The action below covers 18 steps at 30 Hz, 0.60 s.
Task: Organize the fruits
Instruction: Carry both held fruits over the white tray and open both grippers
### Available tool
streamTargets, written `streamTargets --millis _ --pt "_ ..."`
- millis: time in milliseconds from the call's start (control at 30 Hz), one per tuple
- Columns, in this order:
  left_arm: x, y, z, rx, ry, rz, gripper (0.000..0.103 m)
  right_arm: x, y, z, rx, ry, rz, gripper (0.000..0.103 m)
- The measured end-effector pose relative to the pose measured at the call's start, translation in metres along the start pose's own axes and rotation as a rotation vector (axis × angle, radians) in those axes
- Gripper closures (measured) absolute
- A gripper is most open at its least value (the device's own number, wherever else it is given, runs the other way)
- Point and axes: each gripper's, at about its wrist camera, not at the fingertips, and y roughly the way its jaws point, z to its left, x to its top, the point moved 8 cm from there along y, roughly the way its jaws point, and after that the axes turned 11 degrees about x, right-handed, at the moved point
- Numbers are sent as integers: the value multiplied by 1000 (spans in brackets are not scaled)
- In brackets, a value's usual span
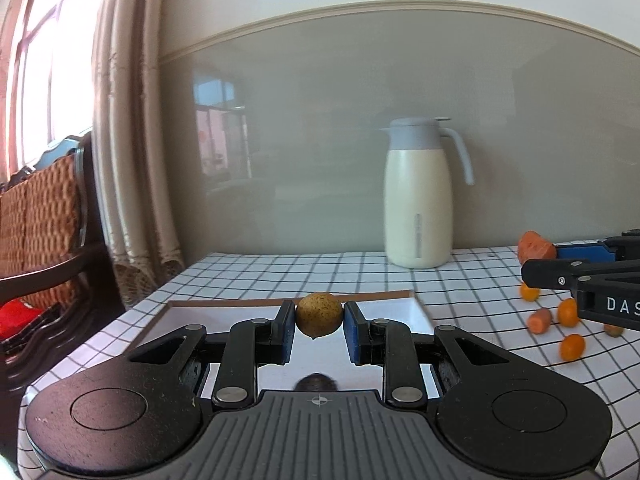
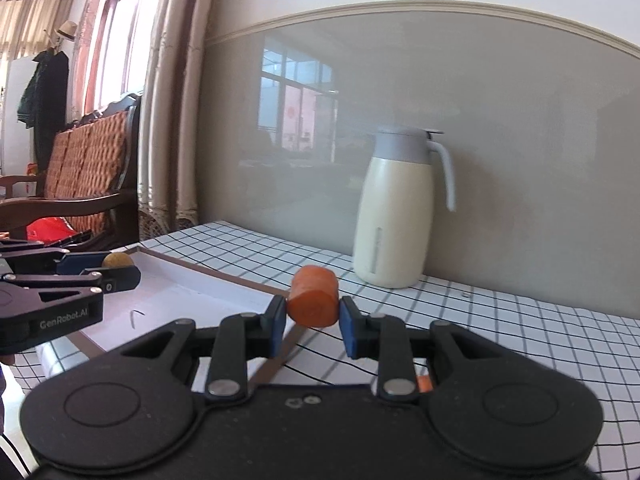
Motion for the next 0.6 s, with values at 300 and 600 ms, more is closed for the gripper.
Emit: streamTargets --millis 300,600 --pt "-8 10 43 73 -38 23 77 3 17 24 45 -15 1 83" --pt "-18 20 79 135 -68 47 77 4 34 42 75 -24 12 83"
